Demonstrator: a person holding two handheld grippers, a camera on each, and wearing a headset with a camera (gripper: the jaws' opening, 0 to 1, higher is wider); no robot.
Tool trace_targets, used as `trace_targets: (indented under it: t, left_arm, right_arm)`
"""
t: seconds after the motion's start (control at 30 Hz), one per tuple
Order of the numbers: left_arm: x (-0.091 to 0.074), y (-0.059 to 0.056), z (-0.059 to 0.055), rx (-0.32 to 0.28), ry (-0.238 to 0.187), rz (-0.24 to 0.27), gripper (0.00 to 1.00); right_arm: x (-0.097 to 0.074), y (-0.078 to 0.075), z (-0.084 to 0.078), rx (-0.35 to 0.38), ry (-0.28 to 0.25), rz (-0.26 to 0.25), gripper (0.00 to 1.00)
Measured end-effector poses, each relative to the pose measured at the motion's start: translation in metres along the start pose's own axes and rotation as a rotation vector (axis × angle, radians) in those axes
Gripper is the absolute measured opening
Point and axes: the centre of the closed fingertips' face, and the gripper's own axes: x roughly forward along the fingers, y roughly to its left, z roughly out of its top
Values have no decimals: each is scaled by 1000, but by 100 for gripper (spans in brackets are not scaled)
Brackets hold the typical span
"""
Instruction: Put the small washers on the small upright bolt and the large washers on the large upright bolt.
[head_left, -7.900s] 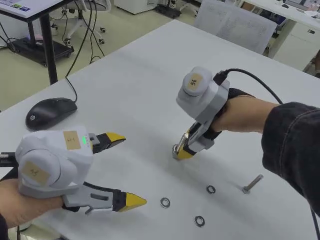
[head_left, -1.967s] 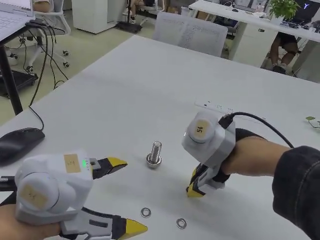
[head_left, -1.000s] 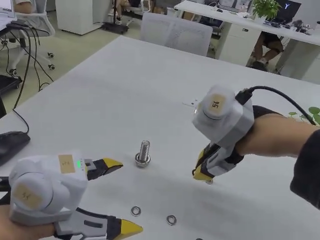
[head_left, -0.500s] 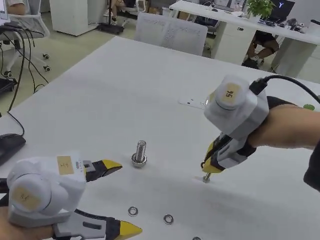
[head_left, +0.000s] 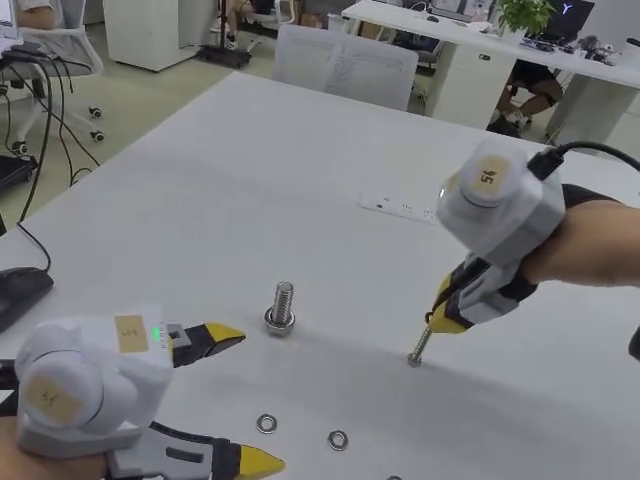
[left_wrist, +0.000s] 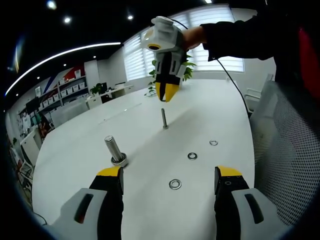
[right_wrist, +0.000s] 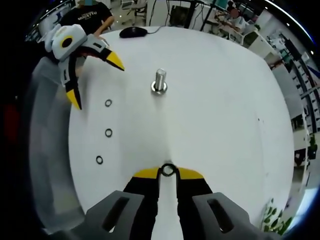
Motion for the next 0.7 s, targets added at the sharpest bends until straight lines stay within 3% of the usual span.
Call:
trace_targets:
  t: [0.23,0.7]
  left_arm:
    - [1,-1,0,-3,1,-2,74]
    - [1,0,-2,-10,7,3,74]
  right_arm:
    - [8,-4,-9,16,19,11,13]
    - [19,-6,-10,20,23,36,13]
